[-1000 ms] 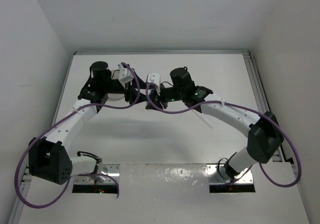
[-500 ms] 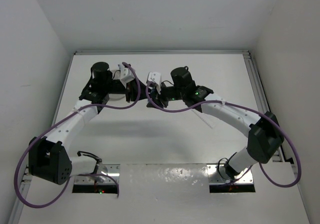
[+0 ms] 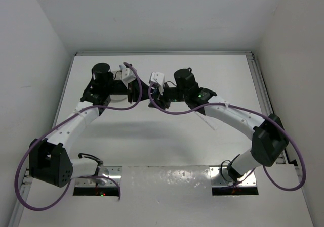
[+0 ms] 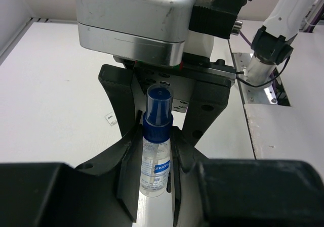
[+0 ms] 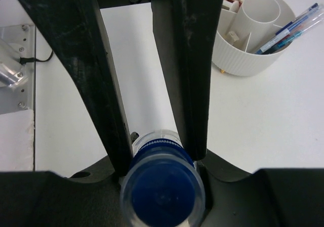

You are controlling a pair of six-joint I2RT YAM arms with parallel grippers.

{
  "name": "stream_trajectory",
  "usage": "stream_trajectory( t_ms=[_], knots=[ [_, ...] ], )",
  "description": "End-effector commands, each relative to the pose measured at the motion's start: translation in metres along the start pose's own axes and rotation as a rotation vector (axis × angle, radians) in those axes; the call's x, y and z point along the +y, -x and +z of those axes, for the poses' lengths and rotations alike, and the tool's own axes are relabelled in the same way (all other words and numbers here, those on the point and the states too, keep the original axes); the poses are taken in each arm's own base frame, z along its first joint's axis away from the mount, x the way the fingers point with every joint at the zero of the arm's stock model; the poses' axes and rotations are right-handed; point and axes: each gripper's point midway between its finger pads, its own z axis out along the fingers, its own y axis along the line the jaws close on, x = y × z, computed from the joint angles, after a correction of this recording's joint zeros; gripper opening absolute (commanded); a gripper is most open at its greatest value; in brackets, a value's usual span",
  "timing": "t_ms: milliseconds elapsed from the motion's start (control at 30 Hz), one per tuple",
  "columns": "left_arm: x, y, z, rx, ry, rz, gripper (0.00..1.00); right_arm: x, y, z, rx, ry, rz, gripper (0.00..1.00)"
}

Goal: Sort the stationery into containers
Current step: Place the stationery in the storage box.

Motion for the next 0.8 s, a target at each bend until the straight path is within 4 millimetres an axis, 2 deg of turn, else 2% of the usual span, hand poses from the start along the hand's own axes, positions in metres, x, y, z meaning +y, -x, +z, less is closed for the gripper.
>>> stream_trajectory(
  t_ms=[0,33,67,533,633,700,733,767],
  knots=[
    [0.005,0.014,0.0,-0.028,0.023,0.053,0.0,0.006,0.035,-0.003,-0.109,-0.007,-0.078,0.14],
    [0.004,0.013,0.001,-0.025,0.019,0.05,0.0,0.004,0.039,-0.003,-0.121,-0.013,-0.081,0.17],
    [0.003,0.012,0.002,-0.023,0.016,0.047,0.0,0.004,0.04,-0.003,-0.126,-0.018,-0.076,0.25],
    [0.008,0.005,-0.004,0.0,0.04,0.038,0.0,-0.006,0.043,-0.008,-0.151,-0.081,-0.064,0.56],
    [0.008,0.003,-0.005,0.008,0.045,0.037,0.0,-0.007,0.044,-0.009,-0.155,-0.089,-0.067,0.59],
    [0.01,0.001,-0.006,0.015,0.052,0.038,0.0,-0.006,0.044,-0.01,-0.153,-0.091,-0.063,0.68],
    [0.012,0.002,-0.008,0.016,0.065,0.041,0.0,-0.008,0.044,-0.011,-0.152,-0.098,-0.061,0.79],
    [0.014,0.001,-0.009,0.02,0.077,0.039,0.0,-0.01,0.046,-0.014,-0.153,-0.11,-0.059,0.83]
  ],
)
